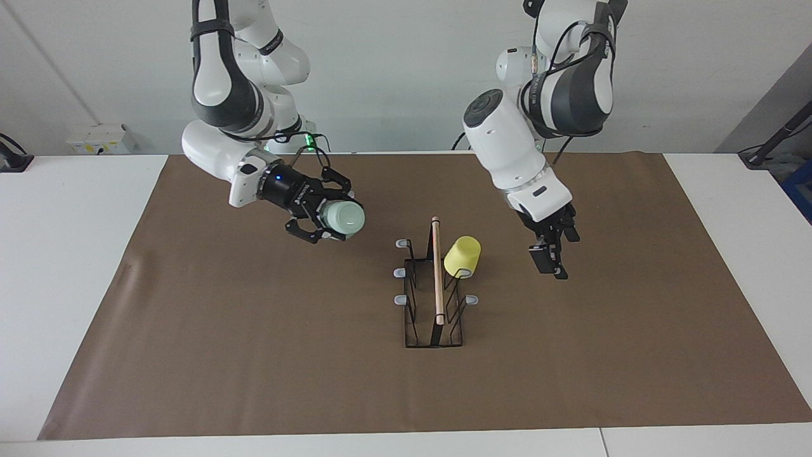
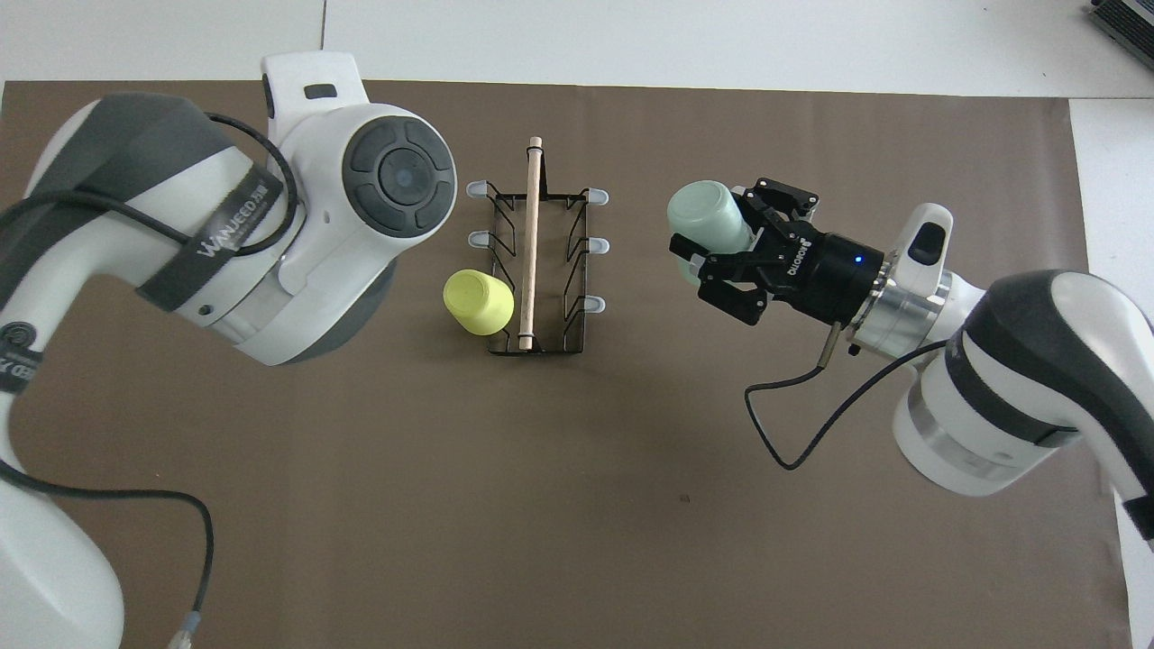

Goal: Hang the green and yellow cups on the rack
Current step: 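Move the green cup onto the rack with the right gripper while the left gripper withdraws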

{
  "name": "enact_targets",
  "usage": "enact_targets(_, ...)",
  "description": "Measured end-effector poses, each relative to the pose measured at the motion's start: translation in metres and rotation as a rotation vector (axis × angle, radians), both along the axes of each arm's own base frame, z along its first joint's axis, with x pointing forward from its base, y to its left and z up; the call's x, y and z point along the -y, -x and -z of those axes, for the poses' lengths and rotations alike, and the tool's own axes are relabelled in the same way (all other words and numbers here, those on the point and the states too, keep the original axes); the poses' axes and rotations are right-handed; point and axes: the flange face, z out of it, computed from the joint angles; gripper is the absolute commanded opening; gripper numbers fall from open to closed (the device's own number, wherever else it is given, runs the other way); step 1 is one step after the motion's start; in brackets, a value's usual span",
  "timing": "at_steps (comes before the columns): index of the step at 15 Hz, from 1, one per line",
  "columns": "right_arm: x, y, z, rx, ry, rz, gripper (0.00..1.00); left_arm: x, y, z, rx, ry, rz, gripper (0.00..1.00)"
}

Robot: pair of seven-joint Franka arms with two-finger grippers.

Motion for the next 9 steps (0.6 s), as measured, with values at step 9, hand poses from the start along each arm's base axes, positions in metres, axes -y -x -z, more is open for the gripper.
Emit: enact_targets(9, -0.060, 0.019, 0.067, 0.038, 0.063, 0.077, 0.00, -0.104, -0.037, 0.002, -0.224, 0.220, 0.212, 1.00)
